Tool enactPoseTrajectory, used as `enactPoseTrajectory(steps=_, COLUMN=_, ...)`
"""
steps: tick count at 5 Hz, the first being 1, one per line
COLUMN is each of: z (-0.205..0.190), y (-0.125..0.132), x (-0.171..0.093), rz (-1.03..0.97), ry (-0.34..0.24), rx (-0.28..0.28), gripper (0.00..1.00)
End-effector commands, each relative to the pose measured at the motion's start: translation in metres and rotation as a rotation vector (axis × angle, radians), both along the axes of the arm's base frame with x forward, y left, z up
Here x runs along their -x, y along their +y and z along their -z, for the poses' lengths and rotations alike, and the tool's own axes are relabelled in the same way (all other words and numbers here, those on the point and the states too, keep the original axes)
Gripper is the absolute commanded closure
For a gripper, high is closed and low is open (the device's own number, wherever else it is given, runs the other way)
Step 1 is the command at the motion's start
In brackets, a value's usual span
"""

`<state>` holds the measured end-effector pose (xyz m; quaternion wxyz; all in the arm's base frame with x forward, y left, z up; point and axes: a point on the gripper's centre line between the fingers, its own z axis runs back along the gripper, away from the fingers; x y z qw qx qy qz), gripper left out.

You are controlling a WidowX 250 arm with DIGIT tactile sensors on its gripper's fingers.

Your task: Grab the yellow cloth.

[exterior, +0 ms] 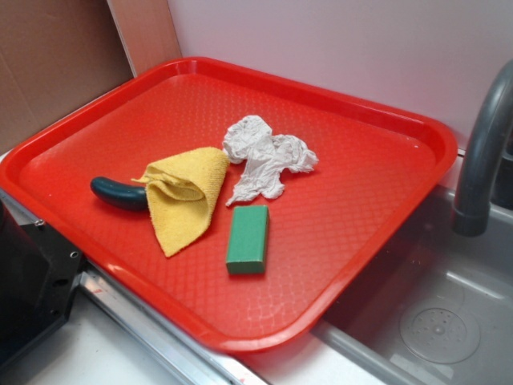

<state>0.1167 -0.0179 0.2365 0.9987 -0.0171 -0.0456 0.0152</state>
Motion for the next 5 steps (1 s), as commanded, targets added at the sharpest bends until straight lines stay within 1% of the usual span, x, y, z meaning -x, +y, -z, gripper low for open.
enactPoseTrajectory(steps=1, z=0.000, y=0.000, x=0.000, rz=0.000, ry=0.000, rx=0.000, gripper=0.00)
enactPoseTrajectory(steps=2, z=0.008, y=-0.006, x=-0.006, rz=-0.200, ry=-0.038, rx=0.032, gripper=0.00)
enactPoseTrajectory(steps=3, z=0.018, y=-0.003, x=-0.018, rz=-0.404, ry=-0.076, rx=0.061, gripper=0.00)
enactPoseTrajectory(steps=4, z=0.034, y=-0.005, x=-0.034, rz=-0.543, ry=-0.110, rx=0.071, gripper=0.00)
enactPoseTrajectory(steps=5, z=0.060, y=-0.003, x=-0.051, rz=-0.662, ry=-0.136, rx=0.080, gripper=0.00)
